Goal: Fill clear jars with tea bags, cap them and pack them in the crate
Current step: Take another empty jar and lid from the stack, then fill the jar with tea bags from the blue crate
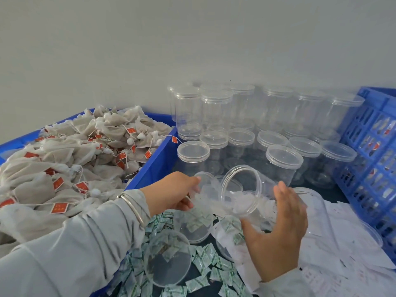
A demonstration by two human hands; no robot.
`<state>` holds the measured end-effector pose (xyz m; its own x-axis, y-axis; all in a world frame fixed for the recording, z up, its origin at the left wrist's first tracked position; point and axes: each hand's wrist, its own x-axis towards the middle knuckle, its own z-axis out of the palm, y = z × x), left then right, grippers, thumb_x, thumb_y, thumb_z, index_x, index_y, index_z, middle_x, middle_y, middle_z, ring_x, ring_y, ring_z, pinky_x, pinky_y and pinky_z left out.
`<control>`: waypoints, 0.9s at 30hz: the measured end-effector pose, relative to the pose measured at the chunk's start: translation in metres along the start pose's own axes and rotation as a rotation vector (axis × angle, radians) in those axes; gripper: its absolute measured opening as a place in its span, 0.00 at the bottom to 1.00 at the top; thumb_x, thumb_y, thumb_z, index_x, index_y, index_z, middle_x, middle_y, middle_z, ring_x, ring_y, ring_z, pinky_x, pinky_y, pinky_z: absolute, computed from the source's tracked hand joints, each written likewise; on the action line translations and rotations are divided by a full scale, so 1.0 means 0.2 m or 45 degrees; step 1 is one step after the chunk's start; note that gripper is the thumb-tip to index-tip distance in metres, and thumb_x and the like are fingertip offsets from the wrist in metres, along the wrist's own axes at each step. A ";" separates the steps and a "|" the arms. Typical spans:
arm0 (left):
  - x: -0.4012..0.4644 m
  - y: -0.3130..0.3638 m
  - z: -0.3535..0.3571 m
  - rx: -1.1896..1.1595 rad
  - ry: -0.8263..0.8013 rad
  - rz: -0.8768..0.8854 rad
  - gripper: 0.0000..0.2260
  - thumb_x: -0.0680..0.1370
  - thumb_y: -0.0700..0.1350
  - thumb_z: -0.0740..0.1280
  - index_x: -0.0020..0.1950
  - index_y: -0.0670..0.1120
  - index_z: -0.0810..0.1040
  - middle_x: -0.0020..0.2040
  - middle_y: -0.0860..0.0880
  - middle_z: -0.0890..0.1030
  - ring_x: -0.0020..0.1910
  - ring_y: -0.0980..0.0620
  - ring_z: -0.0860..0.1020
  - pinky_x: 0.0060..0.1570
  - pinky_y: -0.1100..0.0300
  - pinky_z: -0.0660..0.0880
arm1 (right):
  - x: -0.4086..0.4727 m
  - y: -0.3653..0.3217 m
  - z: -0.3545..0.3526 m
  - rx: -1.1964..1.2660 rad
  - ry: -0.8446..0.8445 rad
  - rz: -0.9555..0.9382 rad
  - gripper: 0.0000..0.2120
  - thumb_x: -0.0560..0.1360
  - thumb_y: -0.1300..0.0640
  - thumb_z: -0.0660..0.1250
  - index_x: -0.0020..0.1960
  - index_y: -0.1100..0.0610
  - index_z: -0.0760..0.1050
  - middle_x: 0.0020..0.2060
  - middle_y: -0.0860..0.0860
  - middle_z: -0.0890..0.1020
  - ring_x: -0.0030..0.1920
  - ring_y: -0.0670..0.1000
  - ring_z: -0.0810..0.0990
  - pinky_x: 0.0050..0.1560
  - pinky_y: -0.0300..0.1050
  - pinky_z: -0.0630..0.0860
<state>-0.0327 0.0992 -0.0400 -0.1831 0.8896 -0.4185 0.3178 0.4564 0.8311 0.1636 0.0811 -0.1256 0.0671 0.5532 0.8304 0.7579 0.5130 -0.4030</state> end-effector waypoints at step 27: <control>-0.01 0.00 -0.55 0.067 0.614 0.459 0.04 0.77 0.42 0.65 0.47 0.49 0.79 0.40 0.51 0.81 0.38 0.54 0.80 0.42 0.59 0.79 | -0.01 -0.13 0.02 0.680 -0.265 0.574 0.54 0.48 0.48 0.79 0.71 0.40 0.62 0.67 0.44 0.72 0.63 0.50 0.73 0.61 0.55 0.72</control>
<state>-0.1354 0.0954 0.0013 -0.4521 0.8852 0.1097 0.4818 0.1389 0.8652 0.1416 0.0691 -0.1194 0.1334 0.8724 0.4702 0.2621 0.4265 -0.8657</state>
